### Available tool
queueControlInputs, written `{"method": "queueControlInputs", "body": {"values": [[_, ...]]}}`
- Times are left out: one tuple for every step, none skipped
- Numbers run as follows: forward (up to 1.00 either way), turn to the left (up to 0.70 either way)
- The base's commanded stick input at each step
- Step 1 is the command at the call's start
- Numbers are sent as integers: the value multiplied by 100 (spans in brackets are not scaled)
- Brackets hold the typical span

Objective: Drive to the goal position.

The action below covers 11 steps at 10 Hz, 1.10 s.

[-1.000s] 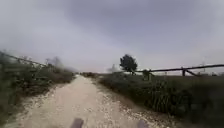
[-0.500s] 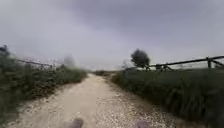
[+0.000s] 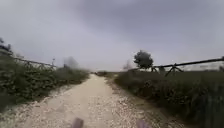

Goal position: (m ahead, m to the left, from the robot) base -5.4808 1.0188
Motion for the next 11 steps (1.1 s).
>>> {"method": "queueControlInputs", "body": {"values": [[92,0],[91,0],[91,0],[92,0],[96,16],[98,34],[98,14],[99,0],[100,0],[100,0],[100,0]]}}
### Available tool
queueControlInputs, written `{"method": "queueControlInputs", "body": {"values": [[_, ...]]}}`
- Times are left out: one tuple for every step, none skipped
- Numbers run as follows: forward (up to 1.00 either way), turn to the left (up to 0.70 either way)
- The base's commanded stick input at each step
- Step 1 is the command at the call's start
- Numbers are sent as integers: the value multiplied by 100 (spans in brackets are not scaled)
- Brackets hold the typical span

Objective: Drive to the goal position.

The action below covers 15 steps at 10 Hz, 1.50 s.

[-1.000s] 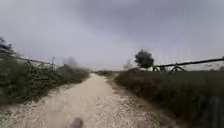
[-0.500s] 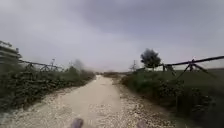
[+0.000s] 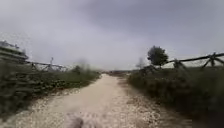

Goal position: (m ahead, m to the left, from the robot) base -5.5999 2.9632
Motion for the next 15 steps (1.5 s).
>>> {"method": "queueControlInputs", "body": {"values": [[100,0],[100,0],[100,0],[100,0],[100,0],[100,0],[100,0],[95,0],[95,0],[95,0],[95,0],[93,0],[88,0],[87,0],[87,0]]}}
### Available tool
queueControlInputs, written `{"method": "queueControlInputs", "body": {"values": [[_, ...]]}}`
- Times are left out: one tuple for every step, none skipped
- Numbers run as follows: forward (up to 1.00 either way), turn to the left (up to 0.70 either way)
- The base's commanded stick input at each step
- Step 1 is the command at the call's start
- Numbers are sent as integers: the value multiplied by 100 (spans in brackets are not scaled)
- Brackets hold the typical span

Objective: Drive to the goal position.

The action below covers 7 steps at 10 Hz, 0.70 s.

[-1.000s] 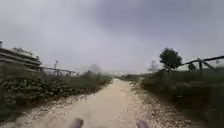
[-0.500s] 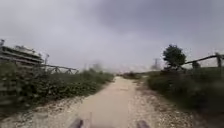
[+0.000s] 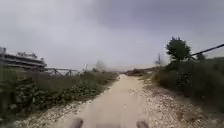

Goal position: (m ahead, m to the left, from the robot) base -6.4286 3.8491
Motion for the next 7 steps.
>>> {"method": "queueControlInputs", "body": {"values": [[87,0],[87,0],[87,0],[87,0],[87,-22],[86,-32],[86,-24]]}}
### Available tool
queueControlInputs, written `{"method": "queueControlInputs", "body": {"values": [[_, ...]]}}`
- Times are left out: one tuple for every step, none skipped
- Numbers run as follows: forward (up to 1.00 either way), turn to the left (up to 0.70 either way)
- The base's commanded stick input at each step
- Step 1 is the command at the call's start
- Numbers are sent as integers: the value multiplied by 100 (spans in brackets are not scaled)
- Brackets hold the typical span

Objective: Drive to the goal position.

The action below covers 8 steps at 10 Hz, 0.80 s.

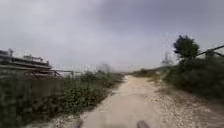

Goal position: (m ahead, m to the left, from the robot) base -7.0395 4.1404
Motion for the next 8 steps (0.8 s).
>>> {"method": "queueControlInputs", "body": {"values": [[86,0],[86,0],[86,-19],[86,-29],[86,-17],[86,-4],[86,0],[86,-6]]}}
